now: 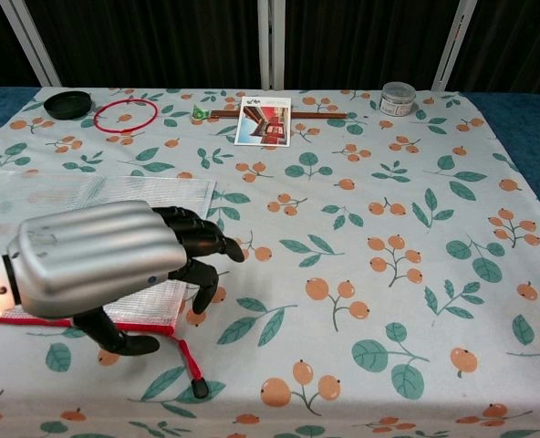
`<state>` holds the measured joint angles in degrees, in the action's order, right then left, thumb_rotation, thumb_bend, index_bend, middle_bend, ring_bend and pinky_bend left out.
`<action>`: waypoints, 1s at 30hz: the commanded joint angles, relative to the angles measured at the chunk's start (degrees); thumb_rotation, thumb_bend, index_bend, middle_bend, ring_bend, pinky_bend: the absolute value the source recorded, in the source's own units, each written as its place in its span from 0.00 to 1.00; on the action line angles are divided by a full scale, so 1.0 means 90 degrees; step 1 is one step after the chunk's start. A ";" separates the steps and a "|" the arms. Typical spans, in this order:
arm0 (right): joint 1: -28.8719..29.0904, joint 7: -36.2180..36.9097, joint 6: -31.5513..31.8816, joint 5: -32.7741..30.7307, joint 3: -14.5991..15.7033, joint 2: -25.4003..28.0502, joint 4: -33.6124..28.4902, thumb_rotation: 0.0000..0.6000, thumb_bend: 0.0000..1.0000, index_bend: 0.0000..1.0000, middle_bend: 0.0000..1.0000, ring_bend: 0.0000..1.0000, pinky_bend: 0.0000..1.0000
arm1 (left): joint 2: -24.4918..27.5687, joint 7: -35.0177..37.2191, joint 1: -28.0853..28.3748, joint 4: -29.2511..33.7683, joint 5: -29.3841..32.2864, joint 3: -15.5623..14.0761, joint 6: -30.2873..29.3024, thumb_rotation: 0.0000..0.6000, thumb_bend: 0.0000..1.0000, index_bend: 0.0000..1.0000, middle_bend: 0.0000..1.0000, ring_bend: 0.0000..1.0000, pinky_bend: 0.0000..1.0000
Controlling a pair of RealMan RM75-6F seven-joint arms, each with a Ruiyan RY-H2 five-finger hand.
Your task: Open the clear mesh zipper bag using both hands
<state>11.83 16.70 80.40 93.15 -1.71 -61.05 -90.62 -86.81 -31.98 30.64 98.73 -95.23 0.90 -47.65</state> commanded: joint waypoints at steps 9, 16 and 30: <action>0.0015 -0.0002 -0.0025 -0.0045 0.0014 -0.0046 0.0020 1.00 0.08 0.02 0.04 0.00 0.00 | -0.0291 -0.0097 0.0115 -0.0245 0.0391 -0.0247 0.0071 1.00 0.20 0.47 0.13 0.11 0.16; 0.0005 0.0026 -0.0032 -0.0105 0.0015 -0.0043 0.0047 1.00 0.08 0.02 0.04 0.00 0.00 | -0.0376 -0.0091 0.0209 -0.0347 0.0525 -0.0297 0.0021 1.00 0.20 0.50 0.13 0.11 0.16; 0.0027 0.0117 -0.0056 -0.0122 0.0022 -0.0070 0.0133 1.00 0.08 0.02 0.04 0.00 0.00 | -0.0528 -0.0362 0.0431 -0.0418 0.0902 -0.0308 0.0087 1.00 0.27 0.55 0.13 0.11 0.16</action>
<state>12.07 17.74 79.90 92.06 -1.51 -61.67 -89.43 -91.46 -35.06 34.38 95.03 -87.29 -1.90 -46.93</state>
